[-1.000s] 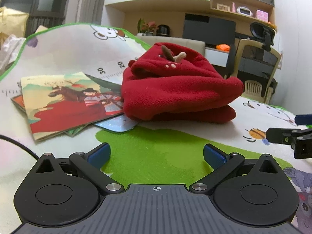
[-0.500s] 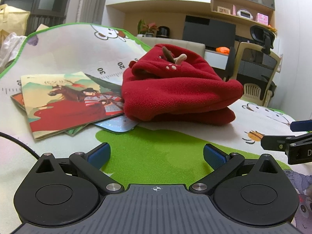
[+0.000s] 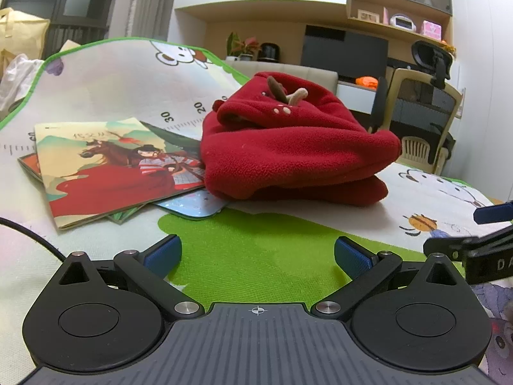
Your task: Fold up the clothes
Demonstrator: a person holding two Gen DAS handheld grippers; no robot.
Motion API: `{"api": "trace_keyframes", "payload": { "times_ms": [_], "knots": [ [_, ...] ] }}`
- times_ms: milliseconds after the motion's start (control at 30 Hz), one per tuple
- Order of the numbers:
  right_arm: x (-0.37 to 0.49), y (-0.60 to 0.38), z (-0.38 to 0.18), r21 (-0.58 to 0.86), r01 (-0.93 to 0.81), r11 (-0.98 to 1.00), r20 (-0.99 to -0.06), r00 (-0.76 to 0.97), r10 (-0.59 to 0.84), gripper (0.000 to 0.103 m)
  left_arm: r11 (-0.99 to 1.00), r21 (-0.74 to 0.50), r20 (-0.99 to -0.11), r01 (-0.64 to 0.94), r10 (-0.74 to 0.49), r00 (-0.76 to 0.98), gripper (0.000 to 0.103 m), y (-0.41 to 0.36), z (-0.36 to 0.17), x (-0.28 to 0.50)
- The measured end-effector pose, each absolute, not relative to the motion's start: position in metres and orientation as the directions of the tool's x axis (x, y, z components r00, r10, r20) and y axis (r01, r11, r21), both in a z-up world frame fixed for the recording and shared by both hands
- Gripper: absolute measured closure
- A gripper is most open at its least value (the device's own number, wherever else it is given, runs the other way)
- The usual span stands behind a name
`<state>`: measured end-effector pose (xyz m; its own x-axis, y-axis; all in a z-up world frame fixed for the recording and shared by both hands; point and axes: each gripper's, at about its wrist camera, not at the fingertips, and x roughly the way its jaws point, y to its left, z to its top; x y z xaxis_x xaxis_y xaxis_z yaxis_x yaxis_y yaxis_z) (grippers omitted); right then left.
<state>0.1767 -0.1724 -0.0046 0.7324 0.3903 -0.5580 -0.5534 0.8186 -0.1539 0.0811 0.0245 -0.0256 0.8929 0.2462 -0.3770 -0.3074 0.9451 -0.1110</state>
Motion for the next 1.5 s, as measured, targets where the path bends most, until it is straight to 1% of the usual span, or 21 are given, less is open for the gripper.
{"api": "trace_keyframes", "payload": {
  "times_ms": [100,200,233,300,400,533,633,1000,1500],
  "knots": [
    [0.176,-0.166,-0.009,-0.176,-0.552,0.815,-0.589,0.723,0.362,0.0,0.945,-0.111,-0.377,-0.308,0.247,0.893,0.0,0.024,-0.026,0.081],
    [0.175,-0.165,-0.011,-0.184,-0.555,0.811,-0.588,0.724,0.361,0.0,0.945,-0.114,-0.375,-0.307,0.245,0.894,0.0,0.025,-0.026,0.08],
    [0.178,-0.168,-0.011,-0.16,-0.56,0.813,-0.596,0.711,0.372,0.0,0.945,-0.116,-0.375,-0.306,0.244,0.895,0.0,0.025,-0.026,0.08],
    [0.19,-0.179,-0.012,-0.051,-0.568,0.821,-0.628,0.658,0.416,0.0,0.945,-0.12,-0.373,-0.305,0.241,0.896,0.0,0.025,-0.026,0.08],
    [0.198,-0.192,-0.012,0.061,-0.569,0.82,-0.627,0.617,0.475,0.0,0.945,-0.124,-0.371,-0.303,0.239,0.897,0.0,0.026,-0.026,0.08],
    [0.191,-0.179,-0.014,-0.026,-0.565,0.825,-0.637,0.645,0.422,0.0,0.945,-0.12,-0.371,-0.305,0.242,0.897,0.0,0.025,-0.026,0.08],
    [0.192,-0.183,-0.015,0.005,-0.553,0.833,-0.634,0.643,0.43,0.0,0.945,-0.12,-0.371,-0.305,0.242,0.897,0.0,0.025,-0.026,0.08],
    [0.189,-0.181,-0.015,-0.004,-0.546,0.838,-0.63,0.652,0.421,0.0,0.942,-0.094,-0.373,-0.322,0.267,0.889,0.0,0.022,-0.027,0.083],
    [0.189,-0.182,-0.014,-0.004,-0.546,0.838,-0.63,0.652,0.422,0.0,0.942,-0.092,-0.366,-0.323,0.27,0.891,0.0,0.022,-0.028,0.082]
  ]
}}
